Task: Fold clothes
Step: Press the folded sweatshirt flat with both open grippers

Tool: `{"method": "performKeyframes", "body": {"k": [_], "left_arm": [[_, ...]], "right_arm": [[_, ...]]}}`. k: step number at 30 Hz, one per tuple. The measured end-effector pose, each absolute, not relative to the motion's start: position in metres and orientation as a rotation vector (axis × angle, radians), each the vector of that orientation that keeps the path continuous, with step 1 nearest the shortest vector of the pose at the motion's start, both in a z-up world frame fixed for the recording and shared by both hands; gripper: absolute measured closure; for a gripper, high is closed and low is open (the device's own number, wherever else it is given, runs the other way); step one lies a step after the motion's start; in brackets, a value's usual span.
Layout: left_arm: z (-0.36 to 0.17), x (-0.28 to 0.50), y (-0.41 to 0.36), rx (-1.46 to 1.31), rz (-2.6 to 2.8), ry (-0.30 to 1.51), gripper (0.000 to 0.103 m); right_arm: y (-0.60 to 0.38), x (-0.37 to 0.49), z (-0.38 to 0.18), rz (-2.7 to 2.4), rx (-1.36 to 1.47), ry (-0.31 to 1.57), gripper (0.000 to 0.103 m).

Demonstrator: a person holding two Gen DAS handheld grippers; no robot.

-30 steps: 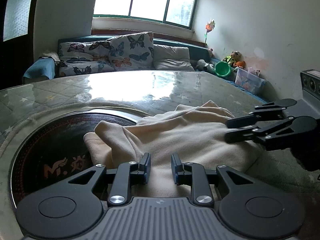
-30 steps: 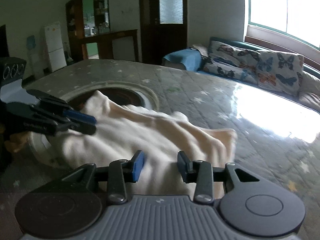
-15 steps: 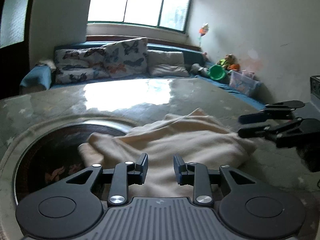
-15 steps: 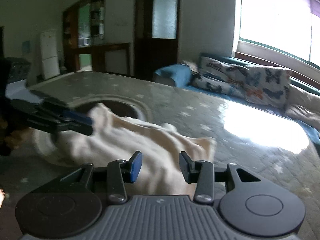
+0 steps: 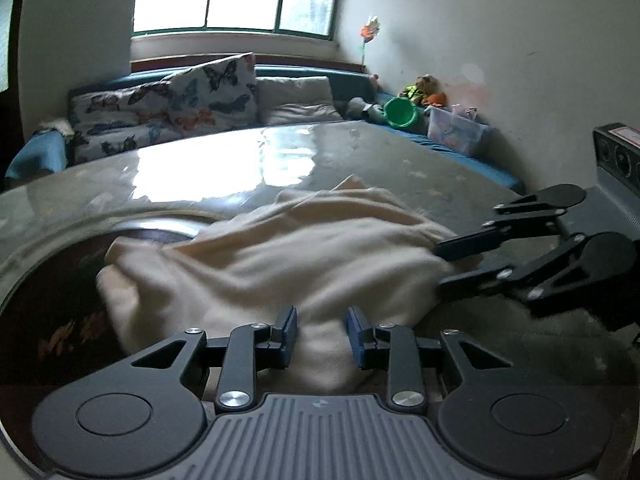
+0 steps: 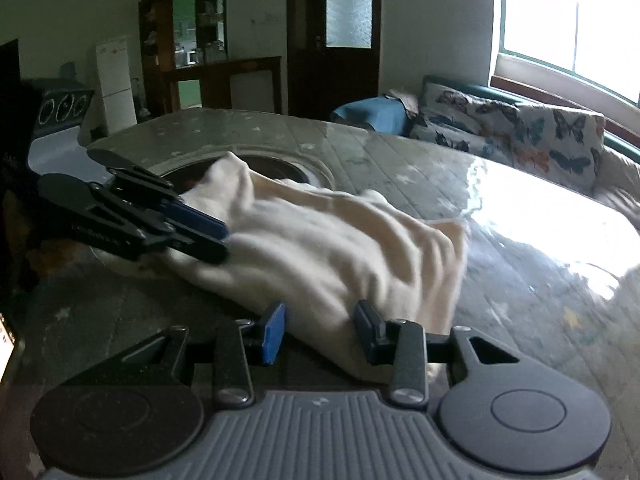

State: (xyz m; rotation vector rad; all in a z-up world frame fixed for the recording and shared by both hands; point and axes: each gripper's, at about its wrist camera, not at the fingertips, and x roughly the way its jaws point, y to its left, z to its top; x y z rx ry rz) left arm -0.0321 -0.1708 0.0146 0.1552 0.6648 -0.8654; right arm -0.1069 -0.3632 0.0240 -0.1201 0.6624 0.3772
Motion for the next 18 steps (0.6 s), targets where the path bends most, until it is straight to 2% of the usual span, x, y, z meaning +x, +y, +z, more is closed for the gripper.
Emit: {"method": "performKeyframes", "body": {"k": [9,18], "left_arm": [[0.032,-0.034,-0.140,0.099,-0.839,0.640,0.072],[0.024,-0.019,-0.125,0.058,-0.774,0.685,0.073]], "right_arm": [[-0.375,-0.104,0.047,0.394,-0.054,0.639,0.065],[-0.381,-0.078,0.031,0.379,0.017,0.694,0.065]]}}
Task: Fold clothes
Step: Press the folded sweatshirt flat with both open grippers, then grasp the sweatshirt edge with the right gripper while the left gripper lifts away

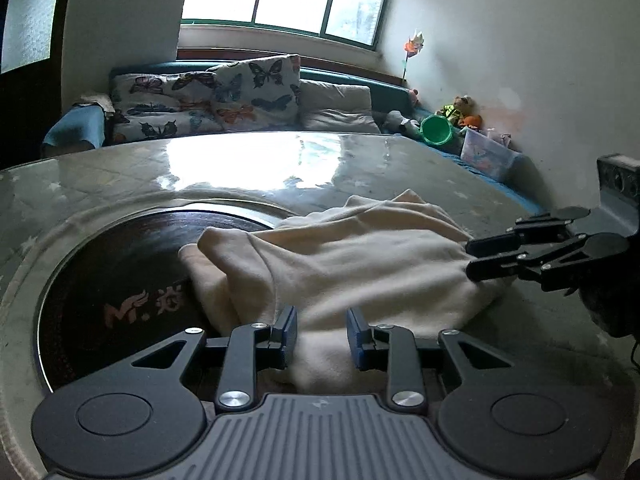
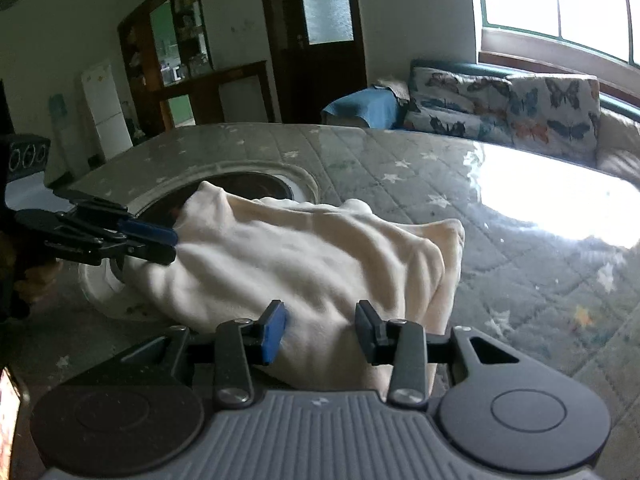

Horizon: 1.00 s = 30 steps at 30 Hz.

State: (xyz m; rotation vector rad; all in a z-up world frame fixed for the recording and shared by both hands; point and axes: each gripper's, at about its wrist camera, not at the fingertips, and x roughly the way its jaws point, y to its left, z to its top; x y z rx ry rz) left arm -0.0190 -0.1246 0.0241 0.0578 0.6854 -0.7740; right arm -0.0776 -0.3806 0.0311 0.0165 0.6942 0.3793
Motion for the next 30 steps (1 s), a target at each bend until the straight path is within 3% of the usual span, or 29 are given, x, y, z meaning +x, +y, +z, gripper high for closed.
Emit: {"method": "performKeyframes", "body": {"k": [7,15,30], "left_arm": [[0.040,-0.001,-0.128,0.006,-0.763,0.636,0.072],[0.020,0.025,-0.123,-0.010,-0.667,0.714,0.072],[0.038,0.011,-0.120,0.002,-0.684,0.631,0.068]], "right_arm": [[-0.382,-0.057,0.042,0.360,0.004,0.657,0.065],[-0.397,-0.018,0.023,0.294,0.050,0.695,0.065],[-0.432,-0.027,0.037,0.239,0.111,0.669,0.068]]}}
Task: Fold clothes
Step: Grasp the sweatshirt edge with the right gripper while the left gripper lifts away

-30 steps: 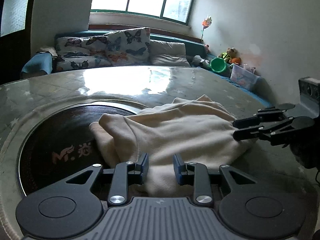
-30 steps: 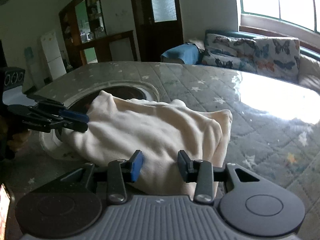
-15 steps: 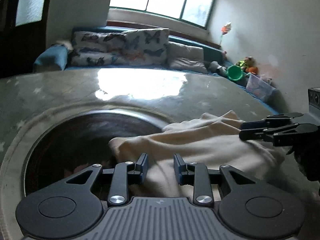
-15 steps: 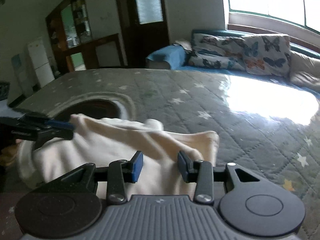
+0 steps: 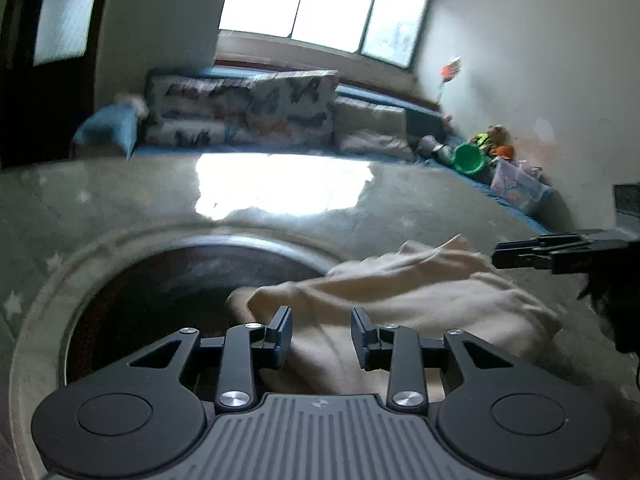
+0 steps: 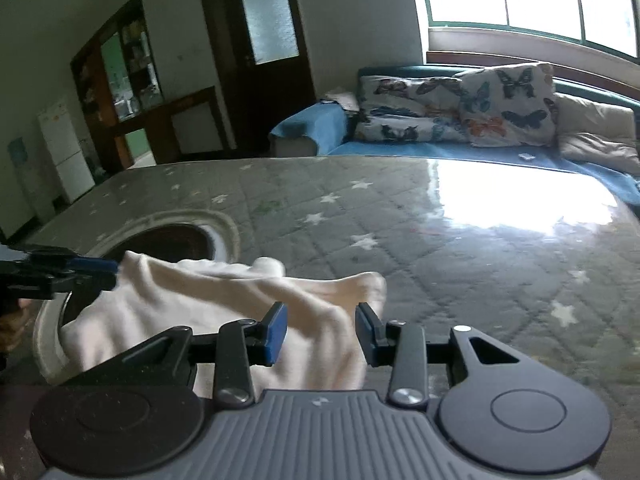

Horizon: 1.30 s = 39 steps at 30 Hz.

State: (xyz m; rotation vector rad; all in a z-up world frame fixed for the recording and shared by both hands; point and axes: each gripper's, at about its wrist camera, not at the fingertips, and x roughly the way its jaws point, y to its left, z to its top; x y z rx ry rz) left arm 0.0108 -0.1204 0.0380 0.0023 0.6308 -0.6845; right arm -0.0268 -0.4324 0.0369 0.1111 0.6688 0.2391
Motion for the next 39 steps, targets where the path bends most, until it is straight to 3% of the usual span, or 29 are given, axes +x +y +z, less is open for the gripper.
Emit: {"method": "performKeyframes", "body": {"k": [5,14,27,32,39], "left_arm": [[0.056,-0.007,-0.154,0.006,-0.871,0.587,0.068],[0.057,-0.032,-0.245,0.157,-1.180,0.595,0.068],[0.024,-0.035,-0.289,0.244,-1.282,0.663,0.068],[0.021,-0.035,-0.289,0.251,-1.285,0.667,0.067],[0.018,-0.036,-0.287,0.250,-1.294,0.675,0.067]], "right_arm": [[-0.450,-0.021,0.041,0.232,0.179,0.691,0.086],[-0.456,-0.010,0.027,0.270,0.255,0.749,0.086],[-0.458,-0.001,0.013,0.300,0.297,0.781,0.085],[-0.455,-0.005,0.019,0.304,0.282,0.752,0.098],[-0.436,-0.013,0.048,0.282,0.141,0.631,0.100]]}}
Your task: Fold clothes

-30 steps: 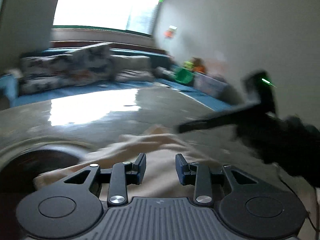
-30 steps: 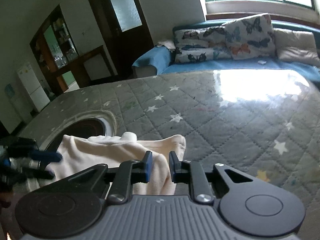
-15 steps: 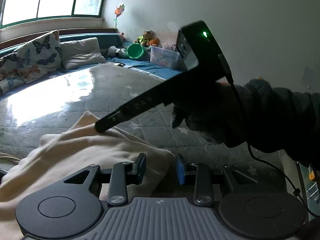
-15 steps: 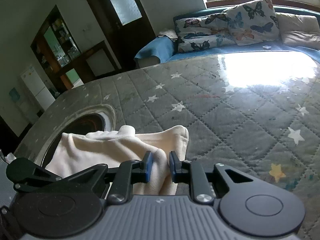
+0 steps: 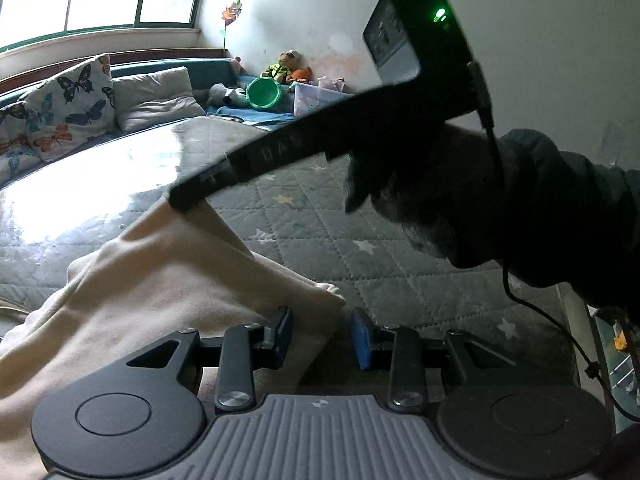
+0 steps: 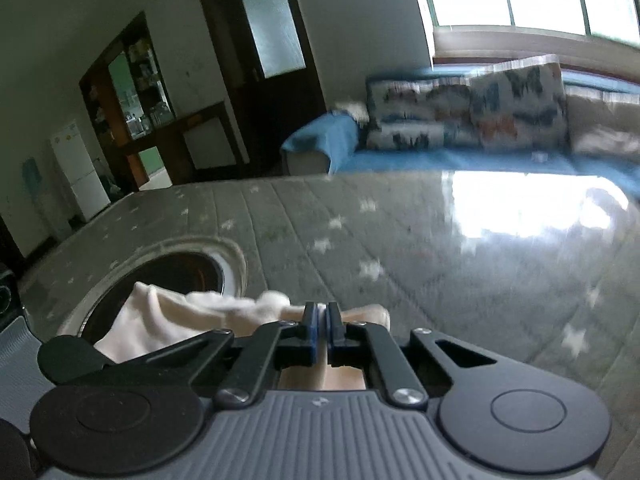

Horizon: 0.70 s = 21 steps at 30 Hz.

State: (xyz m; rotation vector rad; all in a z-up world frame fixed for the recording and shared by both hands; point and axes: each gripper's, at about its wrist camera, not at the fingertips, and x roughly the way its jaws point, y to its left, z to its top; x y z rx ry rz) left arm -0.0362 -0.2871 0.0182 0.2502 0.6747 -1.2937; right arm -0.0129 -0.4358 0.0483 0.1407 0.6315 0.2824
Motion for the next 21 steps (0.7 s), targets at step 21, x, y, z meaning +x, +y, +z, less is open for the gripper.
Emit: {"method": "performKeyframes", "body": {"k": [21], "left_arm": [[0.042,-0.029,-0.246,0.212,-1.209,0.617,0.059]], "right_arm": [[-0.466,-0.049,0.028,0.319,0.414,0.804,0.097]]}}
